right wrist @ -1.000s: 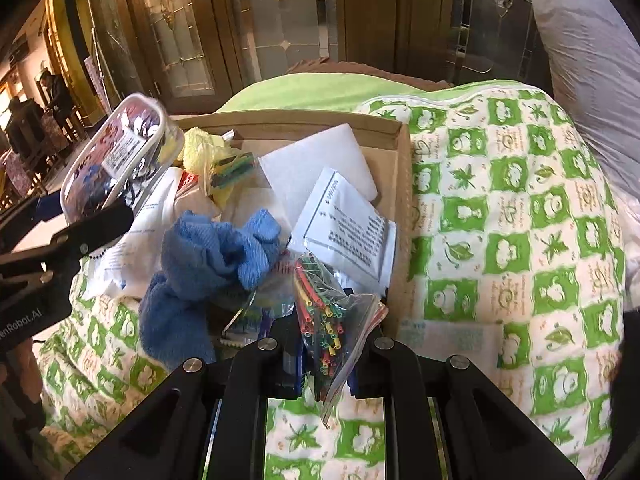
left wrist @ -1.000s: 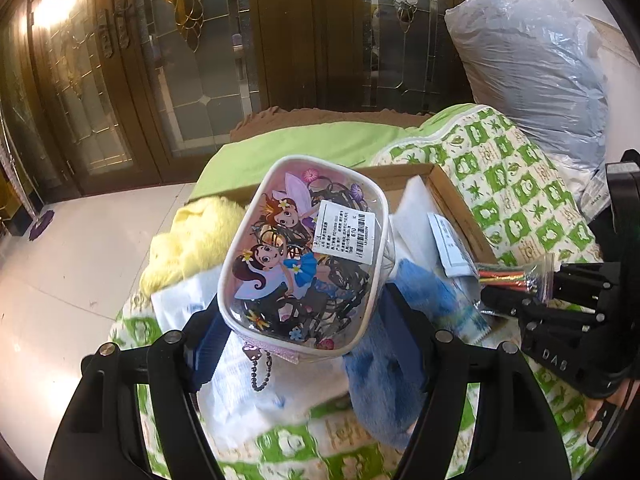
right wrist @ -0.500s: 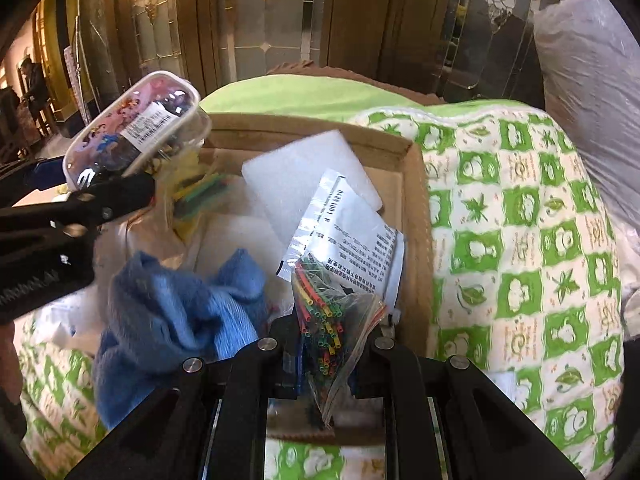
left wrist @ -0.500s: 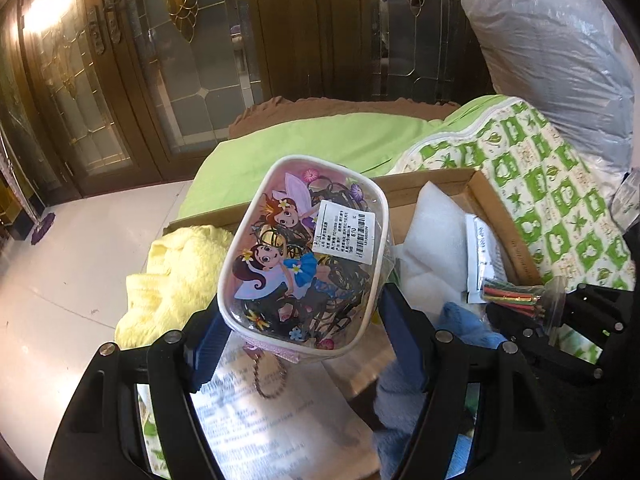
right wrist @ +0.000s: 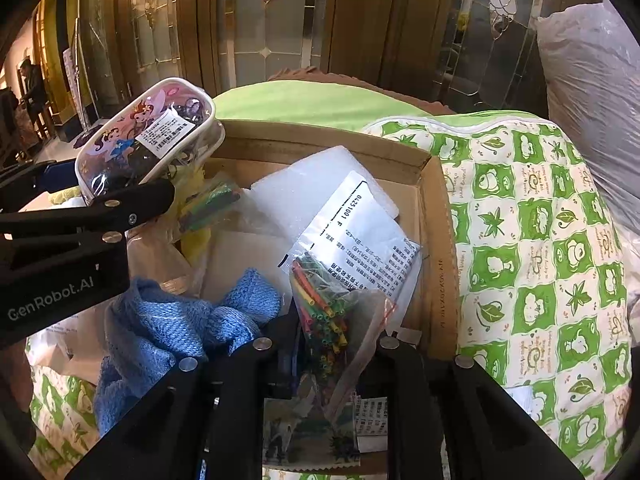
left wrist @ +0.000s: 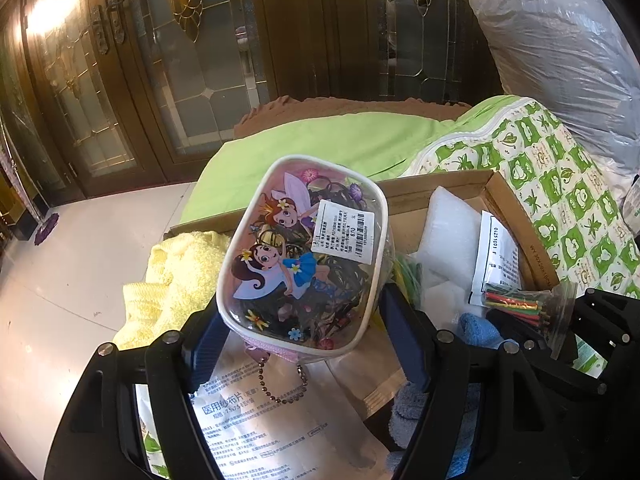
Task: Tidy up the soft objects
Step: 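Lower the pink box and band bag into the tray and open both tools, then lift both tools up and away from the filled tray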
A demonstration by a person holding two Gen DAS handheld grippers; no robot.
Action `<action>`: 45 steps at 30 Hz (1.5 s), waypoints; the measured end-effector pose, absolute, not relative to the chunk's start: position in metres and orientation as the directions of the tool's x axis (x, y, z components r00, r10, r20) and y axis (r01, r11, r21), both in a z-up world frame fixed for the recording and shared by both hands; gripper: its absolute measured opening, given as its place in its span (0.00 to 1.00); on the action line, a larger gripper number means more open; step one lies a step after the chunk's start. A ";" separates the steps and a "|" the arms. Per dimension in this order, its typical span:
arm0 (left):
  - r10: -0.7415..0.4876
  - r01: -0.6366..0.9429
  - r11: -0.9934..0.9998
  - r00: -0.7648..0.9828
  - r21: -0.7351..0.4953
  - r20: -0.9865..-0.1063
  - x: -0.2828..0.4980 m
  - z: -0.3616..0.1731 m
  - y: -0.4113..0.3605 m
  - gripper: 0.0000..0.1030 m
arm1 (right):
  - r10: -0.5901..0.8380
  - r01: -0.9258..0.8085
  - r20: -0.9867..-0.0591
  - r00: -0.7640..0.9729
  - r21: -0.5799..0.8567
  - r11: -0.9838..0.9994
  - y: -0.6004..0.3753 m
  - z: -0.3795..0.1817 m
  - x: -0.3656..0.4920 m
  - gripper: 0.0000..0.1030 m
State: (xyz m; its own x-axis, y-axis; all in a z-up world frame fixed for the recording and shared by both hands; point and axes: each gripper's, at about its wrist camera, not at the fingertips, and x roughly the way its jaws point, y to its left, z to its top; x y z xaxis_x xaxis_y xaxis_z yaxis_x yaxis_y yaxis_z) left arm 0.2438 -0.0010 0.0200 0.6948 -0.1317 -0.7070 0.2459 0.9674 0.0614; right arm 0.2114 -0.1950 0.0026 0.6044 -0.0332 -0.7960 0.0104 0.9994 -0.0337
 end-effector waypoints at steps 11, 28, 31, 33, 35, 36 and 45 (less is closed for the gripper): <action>-0.135 0.232 0.972 0.702 0.045 -0.699 0.239 0.030 0.001 0.71 | -0.038 0.026 -0.774 0.632 -0.028 0.999 -0.196 0.013 0.201 0.38; -0.066 0.154 0.984 0.790 0.093 -0.610 0.203 0.080 0.014 0.80 | -0.030 0.043 -0.707 0.706 0.000 0.999 -0.203 0.056 0.159 0.79; -0.060 0.143 0.986 0.792 0.088 -0.608 0.189 0.086 0.020 0.80 | -0.016 0.043 -0.707 0.707 0.020 0.999 -0.210 0.063 0.145 0.81; -0.063 0.139 0.987 0.789 0.076 -0.612 0.175 0.085 0.023 0.80 | 0.000 0.040 -0.714 0.700 0.038 0.998 -0.216 0.068 0.133 0.84; -0.069 0.136 0.989 0.789 0.064 -0.611 0.158 0.082 0.025 0.80 | 0.012 0.041 -0.721 0.693 0.057 0.998 -0.223 0.071 0.116 0.86; -0.072 0.136 0.989 0.789 0.059 -0.610 0.150 0.080 0.025 0.81 | 0.018 0.043 -0.726 0.688 0.066 0.997 -0.225 0.072 0.108 0.87; -0.070 0.114 0.993 0.766 0.028 -0.639 0.082 0.062 0.028 0.81 | 0.091 0.003 -0.748 0.657 0.123 0.992 -0.222 0.079 0.042 0.93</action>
State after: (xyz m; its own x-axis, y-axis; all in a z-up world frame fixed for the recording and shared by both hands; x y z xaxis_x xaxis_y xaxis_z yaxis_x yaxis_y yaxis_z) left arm 0.0824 0.0279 0.0617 0.7661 -0.0700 -0.6389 0.1143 0.9930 0.0283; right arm 0.0421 -0.2223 0.0788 0.6571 0.0910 -0.7483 0.0030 0.9924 0.1233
